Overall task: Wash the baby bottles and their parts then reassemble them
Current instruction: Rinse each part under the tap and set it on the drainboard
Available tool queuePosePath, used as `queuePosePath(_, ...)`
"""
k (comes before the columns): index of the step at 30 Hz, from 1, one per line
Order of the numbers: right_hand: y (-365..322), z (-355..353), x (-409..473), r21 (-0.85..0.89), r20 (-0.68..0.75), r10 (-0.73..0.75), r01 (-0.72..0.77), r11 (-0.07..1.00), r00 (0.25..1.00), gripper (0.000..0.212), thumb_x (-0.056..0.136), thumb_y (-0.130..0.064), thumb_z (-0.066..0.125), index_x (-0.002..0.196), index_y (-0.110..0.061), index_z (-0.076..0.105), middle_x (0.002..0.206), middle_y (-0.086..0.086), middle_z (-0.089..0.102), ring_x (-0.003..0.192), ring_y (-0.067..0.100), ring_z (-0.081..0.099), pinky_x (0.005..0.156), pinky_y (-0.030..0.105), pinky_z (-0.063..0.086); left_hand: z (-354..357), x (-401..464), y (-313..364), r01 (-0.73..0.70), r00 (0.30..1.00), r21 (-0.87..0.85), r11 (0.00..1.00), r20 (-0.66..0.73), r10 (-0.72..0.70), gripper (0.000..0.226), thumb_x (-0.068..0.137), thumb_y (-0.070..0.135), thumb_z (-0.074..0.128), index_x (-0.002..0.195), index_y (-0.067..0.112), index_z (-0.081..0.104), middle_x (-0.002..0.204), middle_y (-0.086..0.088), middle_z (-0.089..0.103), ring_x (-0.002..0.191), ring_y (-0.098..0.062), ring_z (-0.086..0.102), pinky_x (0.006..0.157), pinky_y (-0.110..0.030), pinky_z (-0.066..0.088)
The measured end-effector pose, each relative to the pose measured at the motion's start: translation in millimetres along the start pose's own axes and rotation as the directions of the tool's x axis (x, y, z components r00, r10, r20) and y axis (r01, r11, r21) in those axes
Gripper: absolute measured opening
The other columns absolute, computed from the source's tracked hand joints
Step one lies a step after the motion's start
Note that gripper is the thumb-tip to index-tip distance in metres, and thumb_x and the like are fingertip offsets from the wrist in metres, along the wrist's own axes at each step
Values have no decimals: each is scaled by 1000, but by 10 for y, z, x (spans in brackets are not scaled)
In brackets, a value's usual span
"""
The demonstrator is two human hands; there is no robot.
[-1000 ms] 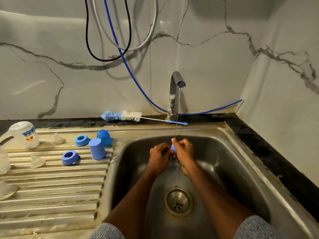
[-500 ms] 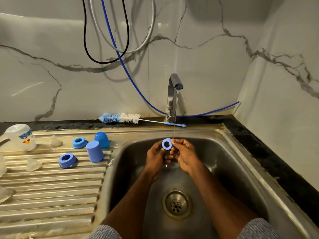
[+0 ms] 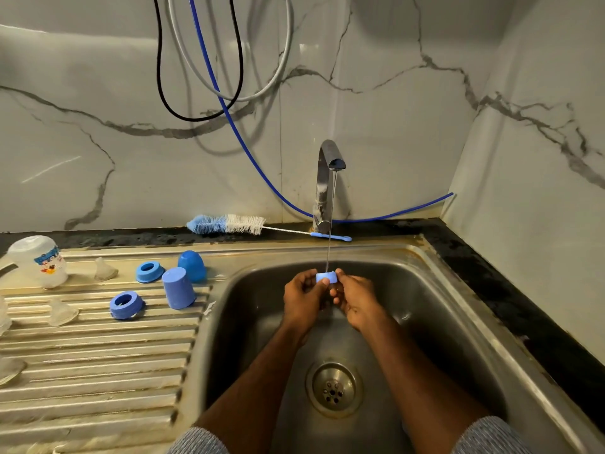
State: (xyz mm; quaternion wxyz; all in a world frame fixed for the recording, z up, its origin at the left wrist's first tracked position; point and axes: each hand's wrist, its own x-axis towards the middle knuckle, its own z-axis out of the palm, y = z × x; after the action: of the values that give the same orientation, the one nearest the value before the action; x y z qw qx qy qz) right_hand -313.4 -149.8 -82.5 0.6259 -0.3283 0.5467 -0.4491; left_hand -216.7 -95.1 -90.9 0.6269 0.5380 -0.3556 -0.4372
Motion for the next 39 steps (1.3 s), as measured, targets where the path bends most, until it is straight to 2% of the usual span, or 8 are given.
queuePosePath(5,33,26,-10,-55,21,61,-60,997,998,36,106,-31,47,100,-3,69,54,3,66,44,10,56,42,21,44,-20,8,11,-39,998,39,998,-52,41,22,89,14,75,110,8,70,96,-10,76,83,-22,76,75,-35,64)
queuePosePath(9,40,4,-23,-129,51,75,-68,989,996,42,100,-46,54,100,-8,70,64,7,67,54,16,62,49,26,50,-64,11,23,-89,996,125,988,10,89,26,85,8,79,110,7,72,97,-9,76,91,-22,75,84,-40,63)
queuePosePath(13,85,7,-6,-137,148,38,-18,990,988,24,100,-30,58,109,-10,68,77,9,71,69,19,65,60,32,55,-124,12,15,-137,990,207,969,47,130,36,80,-3,80,115,2,68,104,-13,74,98,-27,73,90,-46,60)
queuePosePath(17,110,-9,8,-54,234,-47,62,997,971,24,98,-24,63,118,-11,67,104,14,74,93,27,70,79,40,59,-109,8,48,-164,986,233,958,49,157,41,81,-5,78,121,2,67,109,-11,74,102,-23,72,93,-45,59)
queuePosePath(22,95,40,-54,-118,102,-183,195,974,978,27,84,-33,80,95,-15,63,91,11,75,76,21,72,55,29,55,-104,-30,80,-256,963,246,935,151,224,34,85,-6,74,118,1,70,104,-11,76,96,-22,74,87,-46,61)
queuePosePath(26,76,73,-65,-140,11,-219,219,966,976,31,89,-43,73,84,-16,58,84,10,72,66,18,66,51,28,50,-123,-48,87,-261,957,204,944,186,224,39,83,-6,75,121,2,69,107,-9,76,98,-19,74,89,-42,61)
queuePosePath(32,0,43,-74,-19,112,-103,106,994,988,23,104,-33,52,105,-14,64,100,16,71,81,25,70,60,34,56,-85,-43,54,-187,972,87,978,159,172,33,89,2,71,122,8,70,108,-8,76,102,-24,73,90,-43,60)
queuePosePath(39,5,28,-70,-414,75,-125,145,899,989,47,104,-53,36,98,-18,67,86,13,72,68,21,64,57,30,53,-79,18,45,-183,982,256,949,93,164,41,93,5,68,134,8,62,124,-10,67,110,-19,68,94,-40,59)
